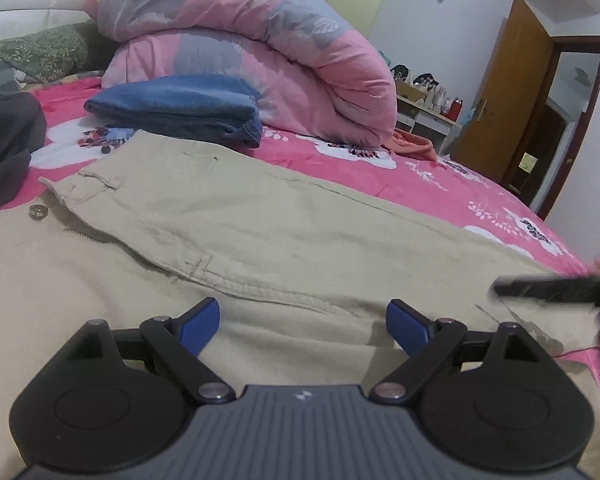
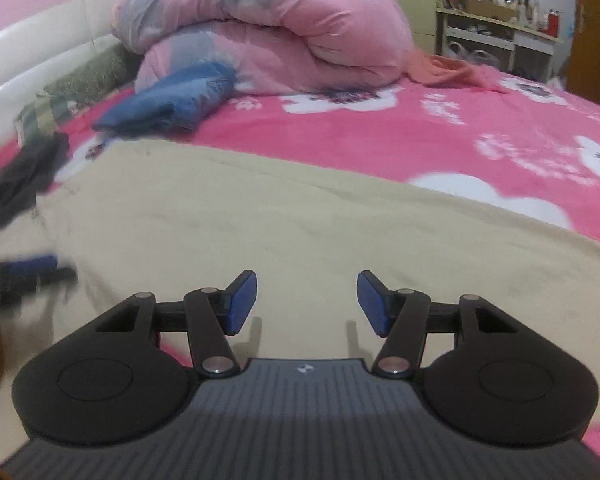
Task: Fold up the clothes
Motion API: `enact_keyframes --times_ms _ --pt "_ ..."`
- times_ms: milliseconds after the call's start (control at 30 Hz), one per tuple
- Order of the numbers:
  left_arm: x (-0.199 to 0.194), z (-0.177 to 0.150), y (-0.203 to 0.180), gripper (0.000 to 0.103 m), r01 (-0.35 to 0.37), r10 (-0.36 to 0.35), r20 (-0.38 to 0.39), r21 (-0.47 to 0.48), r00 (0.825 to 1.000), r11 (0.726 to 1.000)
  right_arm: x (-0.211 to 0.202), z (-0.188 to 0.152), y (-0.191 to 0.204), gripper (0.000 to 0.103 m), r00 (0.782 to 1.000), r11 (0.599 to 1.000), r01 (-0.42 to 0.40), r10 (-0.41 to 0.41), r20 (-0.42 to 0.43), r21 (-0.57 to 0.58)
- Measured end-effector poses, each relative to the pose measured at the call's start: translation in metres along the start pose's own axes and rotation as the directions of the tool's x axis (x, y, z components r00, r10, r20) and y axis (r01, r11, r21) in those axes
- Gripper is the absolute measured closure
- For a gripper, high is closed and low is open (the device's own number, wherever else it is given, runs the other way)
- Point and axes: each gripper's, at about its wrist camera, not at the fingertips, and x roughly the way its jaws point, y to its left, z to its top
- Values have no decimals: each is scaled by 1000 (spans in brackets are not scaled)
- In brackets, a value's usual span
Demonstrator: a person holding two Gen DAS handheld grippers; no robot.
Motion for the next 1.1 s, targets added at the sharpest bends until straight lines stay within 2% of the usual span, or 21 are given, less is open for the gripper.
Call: enact_keyframes --times_ms 133,267,333,400,467,533,600,700,833,1000,1033,1100 --pt "0 1 2 11 13 -13 -11 -14 1000 1000 -11 -48 -5 48 1000 1000 13 -13 12 0" --pt "2 0 -2 11 -11 11 -20 14 1000 1000 -59 -87 -12 47 999 999 37 -37 -7 9" --pt "1 0 -3 11 -15 15 -19 19 1000 1000 -73 -88 -12 47 997 997 71 -72 -28 -22" --pt "1 0 -2 11 -12 13 -17 14 1000 1000 -79 -76 -17 47 995 995 96 -96 16 -20" --pt "1 0 0 11 -7 7 -15 1 1000 1000 -78 -63 -31 47 989 991 125 -128 74 36" --pt "1 0 2 11 -2 2 -13 -8 1000 1000 -65 -57 -49 47 984 983 150 -159 84 107" --pt "0 0 3 11 2 -2 -12 -12 1000 1000 -52 -63 -62 47 978 972 196 -204 52 127" --pt "1 0 3 10 6 -7 -16 -16 1000 1000 -57 -93 -69 47 974 966 217 -225 38 137" --pt "2 0 2 8 6 -6 -20 -10 1000 1000 -106 -129 -64 45 974 955 220 -227 13 199" --pt "3 -2 3 7 9 -9 -15 -14 1000 1000 -178 -177 -59 41 968 926 226 -249 39 301" --pt "3 -2 2 7 9 -9 -12 -12 1000 1000 -188 -186 -60 37 965 918 231 -259 46 324" --pt "3 -4 1 6 10 -10 -6 -6 1000 1000 -198 -207 -67 36 958 901 232 -277 75 366"
